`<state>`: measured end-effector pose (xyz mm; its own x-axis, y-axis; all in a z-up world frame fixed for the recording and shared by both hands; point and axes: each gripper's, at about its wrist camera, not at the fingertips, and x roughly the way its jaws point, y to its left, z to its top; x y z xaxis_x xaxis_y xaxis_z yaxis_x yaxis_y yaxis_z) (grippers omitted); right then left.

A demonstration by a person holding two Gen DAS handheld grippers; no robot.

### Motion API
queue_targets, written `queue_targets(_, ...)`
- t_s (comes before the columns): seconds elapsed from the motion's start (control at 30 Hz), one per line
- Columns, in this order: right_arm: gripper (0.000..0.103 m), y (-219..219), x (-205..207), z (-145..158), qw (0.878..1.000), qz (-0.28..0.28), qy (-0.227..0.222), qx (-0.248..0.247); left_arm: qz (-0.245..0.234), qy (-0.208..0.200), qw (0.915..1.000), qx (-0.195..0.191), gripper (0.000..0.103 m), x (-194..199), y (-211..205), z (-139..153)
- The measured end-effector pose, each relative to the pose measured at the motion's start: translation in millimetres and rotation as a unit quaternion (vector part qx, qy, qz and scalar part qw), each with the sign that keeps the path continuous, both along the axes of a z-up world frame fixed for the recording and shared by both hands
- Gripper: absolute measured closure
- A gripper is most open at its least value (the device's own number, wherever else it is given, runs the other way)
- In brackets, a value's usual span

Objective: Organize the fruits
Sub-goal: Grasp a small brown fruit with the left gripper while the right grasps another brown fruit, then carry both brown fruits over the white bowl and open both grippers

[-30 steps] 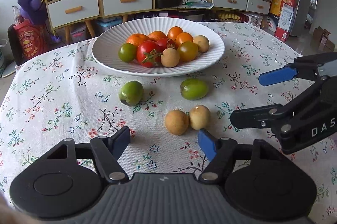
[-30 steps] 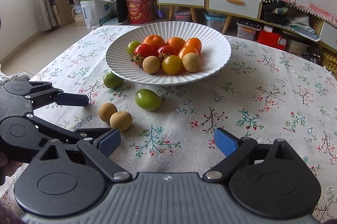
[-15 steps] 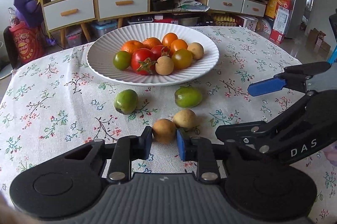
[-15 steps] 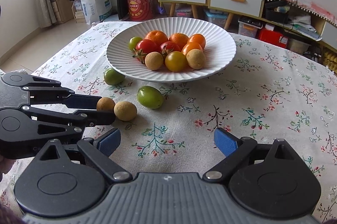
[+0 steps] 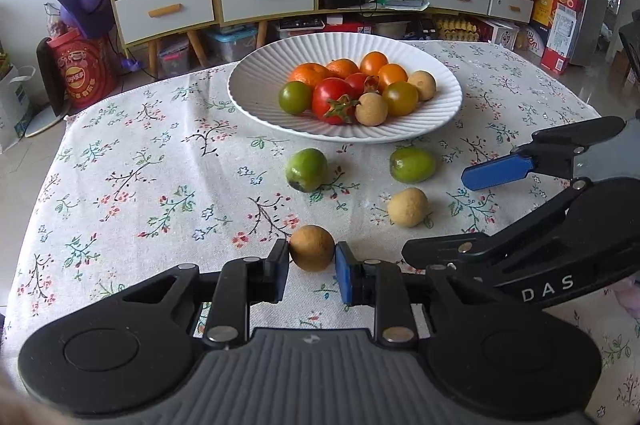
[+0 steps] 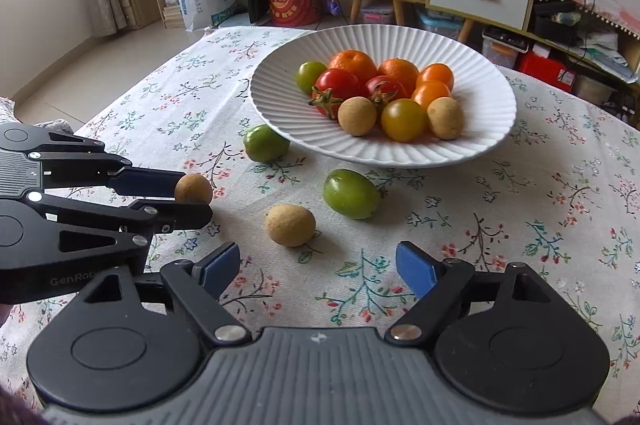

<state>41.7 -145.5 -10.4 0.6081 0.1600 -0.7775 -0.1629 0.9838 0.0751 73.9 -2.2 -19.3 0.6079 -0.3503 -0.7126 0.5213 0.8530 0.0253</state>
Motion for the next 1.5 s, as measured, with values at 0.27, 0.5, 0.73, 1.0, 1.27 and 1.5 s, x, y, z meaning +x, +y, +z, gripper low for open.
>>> queue_targets(0.27,0.048,12,4,2,1.0,0.012,0.0,0.002,0.01,0.001,0.9999,0.003,0.082,-1,10,0)
queue_targets(0.5,0.061,15,6,4,1.0,0.015,-0.009,0.0,0.014,0.0,0.9999,0.003,0.082,-2,11,1)
queue_targets(0.73,0.078,14,7,7,1.0,0.012,-0.016,-0.002,0.014,0.0,0.9999,0.004,0.082,-3,12,0)
queue_targets(1.0,0.079,12,7,11,1.0,0.014,-0.019,0.002,0.014,0.0,0.9999,0.004,0.082,-3,10,1)
queue_targets(1.27,0.079,1,1,21,0.999,0.01,-0.03,0.013,0.012,-0.001,0.9999,0.001,0.082,-3,8,4)
queue_targets(1.5,0.079,-11,-3,30,0.999,-0.001,-0.042,0.025,0.01,-0.005,0.9999,-0.011,0.082,-3,3,12)
